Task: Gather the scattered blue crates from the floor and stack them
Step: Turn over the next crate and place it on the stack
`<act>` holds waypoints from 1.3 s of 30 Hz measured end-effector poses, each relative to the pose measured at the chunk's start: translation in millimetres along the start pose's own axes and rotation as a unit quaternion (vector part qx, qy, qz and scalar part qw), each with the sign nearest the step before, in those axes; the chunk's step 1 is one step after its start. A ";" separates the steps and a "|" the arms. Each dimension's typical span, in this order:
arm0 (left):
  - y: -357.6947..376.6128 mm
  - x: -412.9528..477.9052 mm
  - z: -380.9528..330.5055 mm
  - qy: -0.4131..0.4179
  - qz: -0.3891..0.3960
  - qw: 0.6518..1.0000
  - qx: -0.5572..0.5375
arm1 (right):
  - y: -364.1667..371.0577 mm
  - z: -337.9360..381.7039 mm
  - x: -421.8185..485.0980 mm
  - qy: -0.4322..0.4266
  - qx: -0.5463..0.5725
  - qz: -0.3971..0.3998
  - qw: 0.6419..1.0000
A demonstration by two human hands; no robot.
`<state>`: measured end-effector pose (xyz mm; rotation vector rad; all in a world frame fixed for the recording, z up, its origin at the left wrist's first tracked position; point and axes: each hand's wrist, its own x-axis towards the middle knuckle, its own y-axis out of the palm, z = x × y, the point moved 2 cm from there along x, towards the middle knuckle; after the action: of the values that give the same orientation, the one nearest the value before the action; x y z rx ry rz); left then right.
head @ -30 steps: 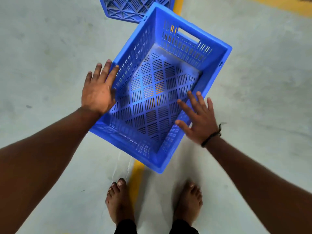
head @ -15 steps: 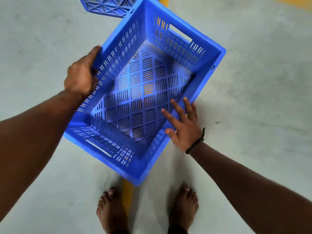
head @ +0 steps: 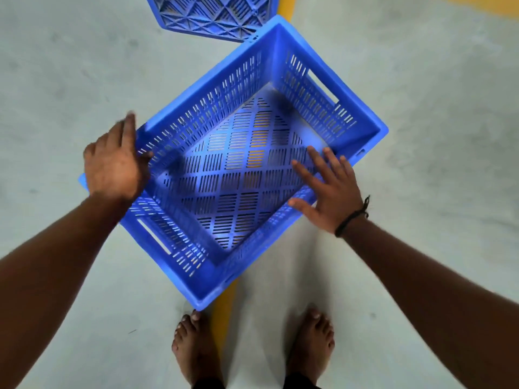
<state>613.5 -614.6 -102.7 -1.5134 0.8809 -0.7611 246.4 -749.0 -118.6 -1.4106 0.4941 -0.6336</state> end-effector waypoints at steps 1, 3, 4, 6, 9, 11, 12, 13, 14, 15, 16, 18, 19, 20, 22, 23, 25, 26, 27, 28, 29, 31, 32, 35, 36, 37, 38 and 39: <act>1.6 -10.7 8.8 -0.017 0.015 1.000 0.002 | 2.5 -9.3 10.0 -0.028 -0.001 0.011 1.000; 8.4 -24.0 17.1 0.009 0.037 0.999 0.018 | 8.9 -12.8 18.7 -0.066 -0.007 0.018 0.998; 12.7 -26.5 18.5 0.034 0.048 0.998 0.032 | 11.0 -11.0 18.0 -0.069 -0.012 0.015 0.997; 17.4 -22.2 21.7 0.064 0.065 0.994 0.054 | 12.5 -5.7 11.6 -0.067 -0.018 0.016 0.997; 18.9 -4.9 27.5 0.094 0.086 0.989 0.073 | 10.2 5.6 -5.2 -0.054 -0.011 0.017 0.998; 15.4 6.8 30.4 0.120 0.096 0.985 0.079 | 12.1 21.7 -23.2 -0.020 -0.002 0.018 1.000; 14.2 11.0 30.0 0.130 0.098 0.983 0.082 | 12.9 30.5 -31.9 0.004 0.003 0.021 1.000; 13.9 12.9 28.0 0.133 0.097 0.983 0.082 | 12.9 37.1 -39.0 0.026 0.003 0.026 0.999; 14.7 12.4 24.8 0.131 0.098 0.983 0.081 | 12.3 40.7 -43.6 0.043 0.002 0.034 0.998; 14.6 8.7 21.3 0.127 0.098 0.984 0.078 | 10.5 42.5 -45.2 0.055 -0.001 0.043 0.998; 14.2 1.0 17.6 0.127 0.096 0.984 0.074 | 8.9 42.0 -44.4 0.061 -0.003 0.050 0.997; 11.6 -25.9 8.8 0.143 0.087 0.984 0.055 | 4.4 36.1 -37.4 0.061 -0.017 0.068 0.996; 8.9 -43.6 4.5 0.148 0.089 0.984 0.045 | 0.8 31.8 -30.5 0.057 -0.029 0.076 0.995; 5.8 -62.2 0.0 0.145 0.095 0.984 0.040 | -2.8 24.2 -21.1 0.057 -0.046 0.080 0.994; 3.7 -97.8 -5.9 0.118 0.110 0.986 0.050 | -9.4 0.0 4.3 0.069 -0.088 0.081 0.990; 5.8 -112.4 -7.5 0.101 0.121 0.986 0.059 | -12.0 -14.6 18.1 0.078 -0.104 0.090 0.987; 14.3 -131.9 -11.1 0.069 0.158 0.982 0.077 | -10.4 -46.1 43.8 0.108 -0.117 0.122 0.980; 19.1 -136.1 -12.8 0.058 0.179 0.979 0.081 | -5.3 -59.6 52.9 0.125 -0.135 0.157 0.970; 23.1 -136.9 -13.8 0.050 0.190 0.977 0.078 | 0.2 -69.3 59.1 0.131 -0.159 0.184 0.961; 24.8 -135.2 -14.7 0.042 0.192 0.978 0.074 | 3.7 -75.0 62.1 0.129 -0.178 0.195 0.956; 24.1 -131.4 -15.0 0.037 0.190 0.978 0.071 | 3.5 -77.3 62.3 0.122 -0.183 0.195 0.956; 20.9 -120.8 -10.7 0.042 0.184 0.980 0.065 | 0.4 -77.5 55.8 0.124 -0.104 0.162 0.973; 18.2 -112.4 -5.0 0.051 0.181 0.980 0.062 | -2.2 -77.2 49.3 0.129 -0.056 0.147 0.979; 5.1 -76.8 19.1 0.076 0.166 0.982 0.043 | -10.6 -68.3 26.1 0.120 0.039 0.076 0.989; 1.8 -66.1 27.0 0.079 0.159 0.983 0.036 | -10.5 -64.1 17.1 0.116 0.064 0.047 0.990; 0.3 -58.3 33.3 0.080 0.156 0.984 0.031 | -9.6 -58.3 7.4 0.122 0.093 0.026 0.988; 1.0 -54.2 37.2 0.083 0.161 0.983 0.029 | -8.1 -51.9 -2.8 0.134 0.112 0.013 0.984; 3.3 -53.2 38.4 0.093 0.170 0.980 0.033 | -6.0 -46.1 -13.1 0.147 0.117 0.008 0.982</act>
<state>619.2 -549.5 -109.9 -1.2030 1.2073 -0.6773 205.6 -774.8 -118.3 -1.0940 0.6407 -0.8653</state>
